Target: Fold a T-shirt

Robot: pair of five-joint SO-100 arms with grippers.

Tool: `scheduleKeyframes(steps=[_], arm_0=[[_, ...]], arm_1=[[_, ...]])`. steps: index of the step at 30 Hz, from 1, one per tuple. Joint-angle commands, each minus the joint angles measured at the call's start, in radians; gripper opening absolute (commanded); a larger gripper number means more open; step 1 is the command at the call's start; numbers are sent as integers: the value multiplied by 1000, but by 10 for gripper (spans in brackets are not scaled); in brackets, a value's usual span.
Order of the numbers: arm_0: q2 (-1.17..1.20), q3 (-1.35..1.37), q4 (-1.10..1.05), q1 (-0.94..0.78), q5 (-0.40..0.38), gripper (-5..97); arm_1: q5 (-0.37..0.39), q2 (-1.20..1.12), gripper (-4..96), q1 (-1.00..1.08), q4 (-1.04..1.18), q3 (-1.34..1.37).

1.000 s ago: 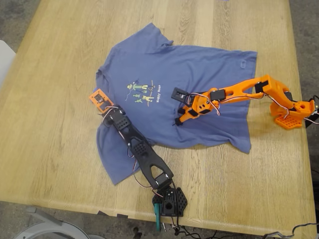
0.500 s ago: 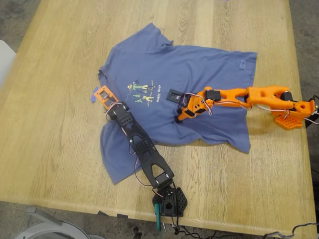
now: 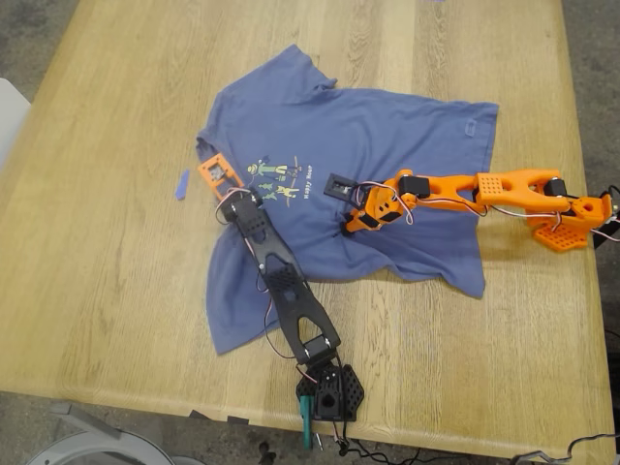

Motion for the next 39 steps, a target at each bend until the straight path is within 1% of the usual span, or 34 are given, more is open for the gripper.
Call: scheduleKeyframes(steps=[1, 6, 14, 25, 39], arm_0=[[265, -44, 11, 41, -17, -1], [330, -44, 49, 95, -17, -1], [370, -43, 71, 167, -18, -1], [403, -43, 71, 374, -18, -2], [451, -41, 118, 563, -20, -2]], arm_1=[[-2, 46, -1, 71, -9, -3], [-8, 118, -1, 141, -8, -2], [-3, 201, -1, 204, -37, -2], [-12, 281, -1, 264, -57, -2], [-20, 354, -1, 316, -95, -2]])
